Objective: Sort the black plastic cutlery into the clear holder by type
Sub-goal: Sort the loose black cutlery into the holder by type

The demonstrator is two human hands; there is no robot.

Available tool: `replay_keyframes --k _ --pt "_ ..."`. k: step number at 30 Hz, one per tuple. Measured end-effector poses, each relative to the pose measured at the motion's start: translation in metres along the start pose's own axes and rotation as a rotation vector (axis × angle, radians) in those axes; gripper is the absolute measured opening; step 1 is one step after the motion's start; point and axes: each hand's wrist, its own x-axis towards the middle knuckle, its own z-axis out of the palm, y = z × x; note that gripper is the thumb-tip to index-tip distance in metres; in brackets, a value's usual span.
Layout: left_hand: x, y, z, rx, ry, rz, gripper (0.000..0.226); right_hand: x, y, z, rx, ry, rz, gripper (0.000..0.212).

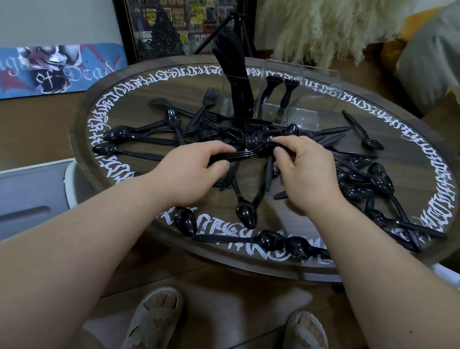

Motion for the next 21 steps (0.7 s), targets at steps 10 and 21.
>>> replay_keyframes --k 10,21 --pt "0.006 0.006 0.000 -0.165 0.130 -0.014 0.036 0.002 -0.010 -0.010 0.820 0.095 0.290 0.020" --pt "0.042 0.028 -0.012 0.131 0.244 0.117 0.051 0.038 0.003 -0.069 0.386 0.648 0.155 0.024"
